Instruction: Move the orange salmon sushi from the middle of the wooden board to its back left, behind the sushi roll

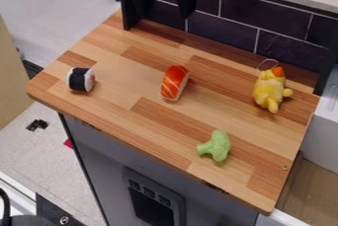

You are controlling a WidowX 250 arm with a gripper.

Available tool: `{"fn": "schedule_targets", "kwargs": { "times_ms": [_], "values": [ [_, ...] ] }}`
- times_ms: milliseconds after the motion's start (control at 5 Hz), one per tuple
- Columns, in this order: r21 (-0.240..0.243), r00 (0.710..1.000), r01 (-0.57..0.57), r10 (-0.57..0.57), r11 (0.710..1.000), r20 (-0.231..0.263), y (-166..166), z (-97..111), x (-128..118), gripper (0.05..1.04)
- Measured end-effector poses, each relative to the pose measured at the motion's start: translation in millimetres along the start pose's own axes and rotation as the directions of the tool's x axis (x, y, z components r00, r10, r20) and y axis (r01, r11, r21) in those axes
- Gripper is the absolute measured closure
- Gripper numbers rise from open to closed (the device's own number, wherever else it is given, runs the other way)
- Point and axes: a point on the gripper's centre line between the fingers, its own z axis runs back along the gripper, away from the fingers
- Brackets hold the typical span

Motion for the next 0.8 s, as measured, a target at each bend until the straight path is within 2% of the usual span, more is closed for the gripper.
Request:
{"fn": "schedule_targets", "kwargs": {
  "times_ms": [200,400,600,800],
  "values": [
    [-0.003,0.999,-0.008,0.008,1.0,-0.036,1.3,-11.2,-2.6,0.084],
    [0.019,0.999,-0.013,0.013,1.0,-0.039,-0.4,-28.8,-7.0,0.084],
    [0.025,0.999,-0.01,0.011,1.0,-0.034,-2.0,-37.0,-9.3,0.084],
    [0.038,1.0,-0.021,0.021,0.999,-0.008,-2.9,-46.0,-8.8,0.084]
  ]
}}
